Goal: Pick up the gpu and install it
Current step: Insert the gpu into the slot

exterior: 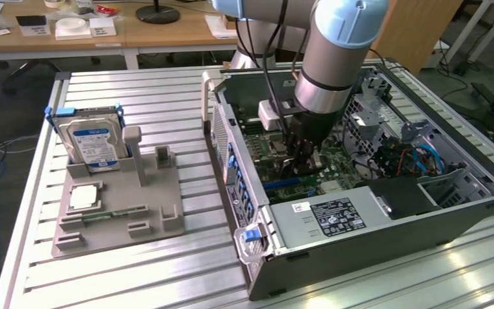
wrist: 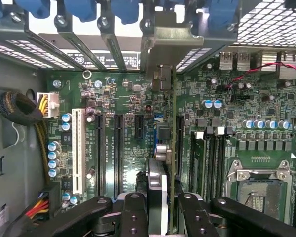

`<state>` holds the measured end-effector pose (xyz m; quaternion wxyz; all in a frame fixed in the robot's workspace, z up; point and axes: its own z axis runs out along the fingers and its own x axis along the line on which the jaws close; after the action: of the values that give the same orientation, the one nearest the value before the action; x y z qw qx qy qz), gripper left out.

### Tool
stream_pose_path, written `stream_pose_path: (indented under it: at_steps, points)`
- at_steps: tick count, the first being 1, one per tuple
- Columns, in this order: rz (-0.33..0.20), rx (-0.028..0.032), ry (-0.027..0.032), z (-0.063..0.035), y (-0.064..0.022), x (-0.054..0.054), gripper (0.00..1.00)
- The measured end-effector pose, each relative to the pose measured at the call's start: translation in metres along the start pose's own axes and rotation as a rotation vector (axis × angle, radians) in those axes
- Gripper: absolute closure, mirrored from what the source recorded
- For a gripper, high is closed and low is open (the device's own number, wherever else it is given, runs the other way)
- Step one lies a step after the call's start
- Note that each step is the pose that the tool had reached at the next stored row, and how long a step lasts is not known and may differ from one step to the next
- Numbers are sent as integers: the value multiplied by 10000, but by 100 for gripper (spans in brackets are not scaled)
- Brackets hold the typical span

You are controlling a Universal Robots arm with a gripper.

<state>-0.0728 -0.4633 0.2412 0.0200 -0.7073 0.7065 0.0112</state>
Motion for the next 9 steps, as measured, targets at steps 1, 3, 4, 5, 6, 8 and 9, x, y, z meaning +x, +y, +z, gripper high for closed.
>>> stream_pose_path:
  at_steps: [1,3,4,5,6,8,9]
  points:
    - [1,0,1,0,0,6,72]
    - [2,0,1,3,3,9,72]
    - [1,1,0,5,9,9,72]
    - [0,1,-1,7,16,9,72]
    - [0,0,1,9,19,10,72]
    - [-2,0,2,16,21,11,72]
    - [1,0,2,19,25,11,72]
